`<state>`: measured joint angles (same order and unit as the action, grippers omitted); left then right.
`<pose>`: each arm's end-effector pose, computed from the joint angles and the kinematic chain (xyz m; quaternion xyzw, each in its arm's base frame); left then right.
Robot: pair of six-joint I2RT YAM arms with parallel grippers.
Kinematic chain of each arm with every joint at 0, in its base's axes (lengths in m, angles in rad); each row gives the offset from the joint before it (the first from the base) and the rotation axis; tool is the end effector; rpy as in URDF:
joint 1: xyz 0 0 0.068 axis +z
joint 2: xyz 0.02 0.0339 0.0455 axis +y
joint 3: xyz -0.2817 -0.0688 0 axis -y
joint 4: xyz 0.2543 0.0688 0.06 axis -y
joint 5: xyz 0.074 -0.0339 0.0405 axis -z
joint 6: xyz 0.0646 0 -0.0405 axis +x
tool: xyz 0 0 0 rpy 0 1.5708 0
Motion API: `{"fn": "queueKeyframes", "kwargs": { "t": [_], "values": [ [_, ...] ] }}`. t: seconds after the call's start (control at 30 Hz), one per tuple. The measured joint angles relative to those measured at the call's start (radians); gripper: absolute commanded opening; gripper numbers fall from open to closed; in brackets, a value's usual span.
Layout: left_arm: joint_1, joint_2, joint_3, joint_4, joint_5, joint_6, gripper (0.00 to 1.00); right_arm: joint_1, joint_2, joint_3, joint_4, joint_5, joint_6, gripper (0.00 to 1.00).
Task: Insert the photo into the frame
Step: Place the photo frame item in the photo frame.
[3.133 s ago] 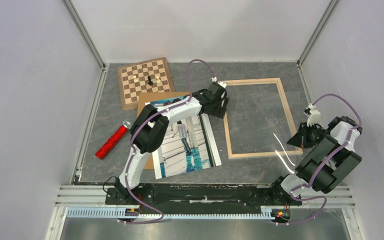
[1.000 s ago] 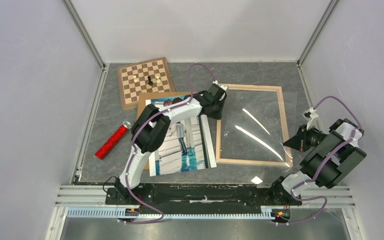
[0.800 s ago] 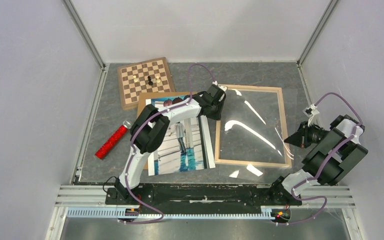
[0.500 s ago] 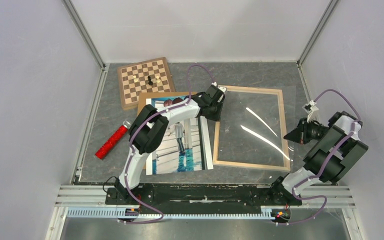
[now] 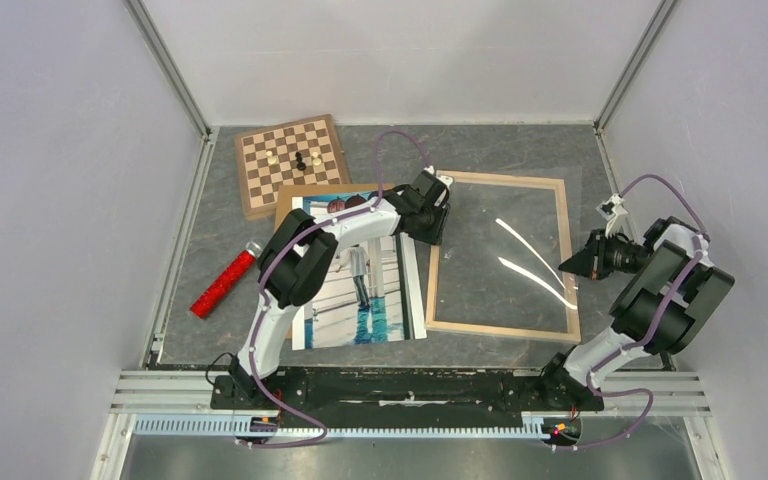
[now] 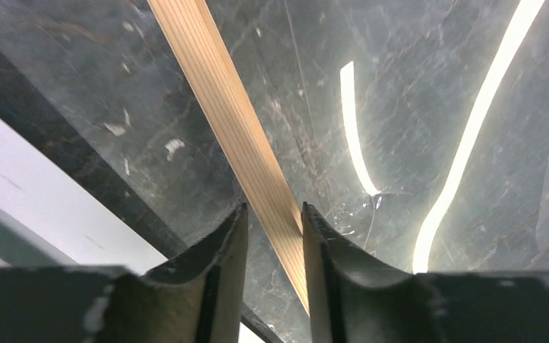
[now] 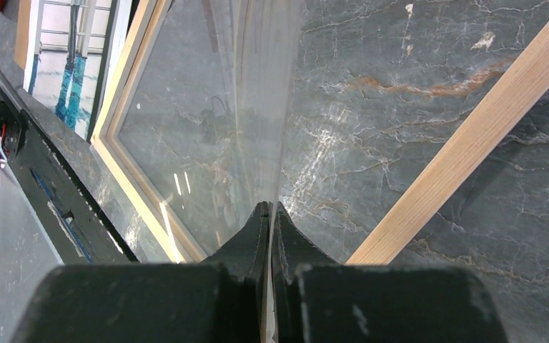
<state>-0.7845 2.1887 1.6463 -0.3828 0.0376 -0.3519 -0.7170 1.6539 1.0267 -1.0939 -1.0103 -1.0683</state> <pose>0.3630 -0.3658 0.1526 0.2093 0.9248 -0.1857 0.2577 0.2382 -0.1350 0.1864 -0.1167 0.8656 0.3539 0.3346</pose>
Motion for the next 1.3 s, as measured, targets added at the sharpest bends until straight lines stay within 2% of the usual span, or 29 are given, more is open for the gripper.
{"fn": "queueKeyframes", "kwargs": {
  "t": [0.2, 0.53, 0.67, 0.93, 1.3],
  "values": [
    [-0.009, -0.003, -0.012, -0.035, 0.025, 0.03, 0.62, 0.008, 0.043, 0.011, 0.004, -0.023, -0.015, 0.0],
    [-0.013, -0.004, 0.0, -0.059, 0.024, 0.064, 0.72, 0.011, 0.138, 0.063, -0.052, -0.069, -0.097, 0.0],
    [-0.011, -0.007, 0.006, -0.086, 0.019, 0.092, 0.79, 0.011, 0.147, 0.072, -0.065, -0.078, -0.108, 0.0],
    [0.003, -0.042, 0.014, -0.149, 0.005, 0.134, 0.83, 0.014, 0.148, 0.092, -0.075, -0.092, -0.111, 0.0],
    [0.022, -0.109, 0.1, -0.2, 0.0, 0.198, 0.84, 0.032, 0.163, 0.119, -0.077, -0.093, -0.116, 0.0]
  ]
}}
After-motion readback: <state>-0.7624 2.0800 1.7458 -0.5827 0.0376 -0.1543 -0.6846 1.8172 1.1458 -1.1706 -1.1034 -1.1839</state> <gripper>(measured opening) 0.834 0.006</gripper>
